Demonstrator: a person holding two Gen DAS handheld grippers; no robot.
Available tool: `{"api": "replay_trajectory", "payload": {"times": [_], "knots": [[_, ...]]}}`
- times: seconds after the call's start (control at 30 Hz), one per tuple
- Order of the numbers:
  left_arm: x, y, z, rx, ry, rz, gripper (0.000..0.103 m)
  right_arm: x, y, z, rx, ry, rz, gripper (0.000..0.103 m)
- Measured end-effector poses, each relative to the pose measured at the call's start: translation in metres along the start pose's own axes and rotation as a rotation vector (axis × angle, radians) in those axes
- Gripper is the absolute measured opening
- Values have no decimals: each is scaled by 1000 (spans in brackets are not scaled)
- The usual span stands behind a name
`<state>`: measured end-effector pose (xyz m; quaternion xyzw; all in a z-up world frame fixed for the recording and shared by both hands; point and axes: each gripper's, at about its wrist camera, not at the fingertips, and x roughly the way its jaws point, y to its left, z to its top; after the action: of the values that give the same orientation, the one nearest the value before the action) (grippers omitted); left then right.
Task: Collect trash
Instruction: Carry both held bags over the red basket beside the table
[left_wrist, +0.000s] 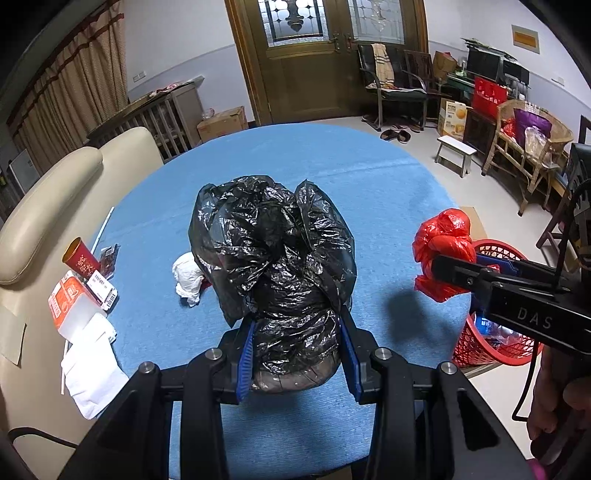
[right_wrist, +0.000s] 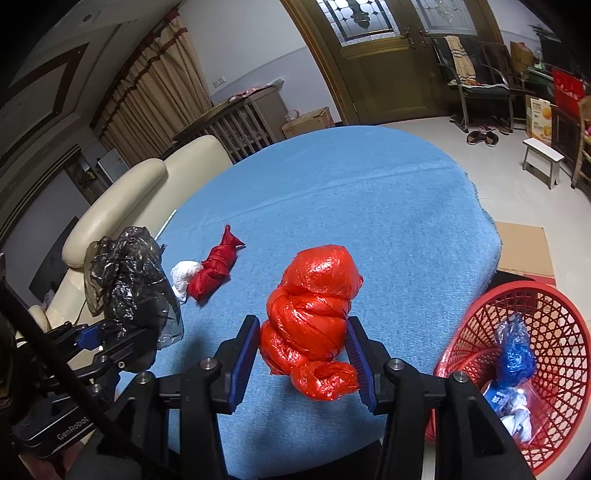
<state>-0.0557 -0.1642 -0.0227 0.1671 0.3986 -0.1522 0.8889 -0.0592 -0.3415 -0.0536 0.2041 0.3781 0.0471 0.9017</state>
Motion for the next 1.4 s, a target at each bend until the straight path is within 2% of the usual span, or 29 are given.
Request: {"api": "replay_trajectory", "payload": {"times": [1.4], "knots": [[4,15,19,219,19,-141,42,-54,-100,-16,180,-24,-101,50]]}}
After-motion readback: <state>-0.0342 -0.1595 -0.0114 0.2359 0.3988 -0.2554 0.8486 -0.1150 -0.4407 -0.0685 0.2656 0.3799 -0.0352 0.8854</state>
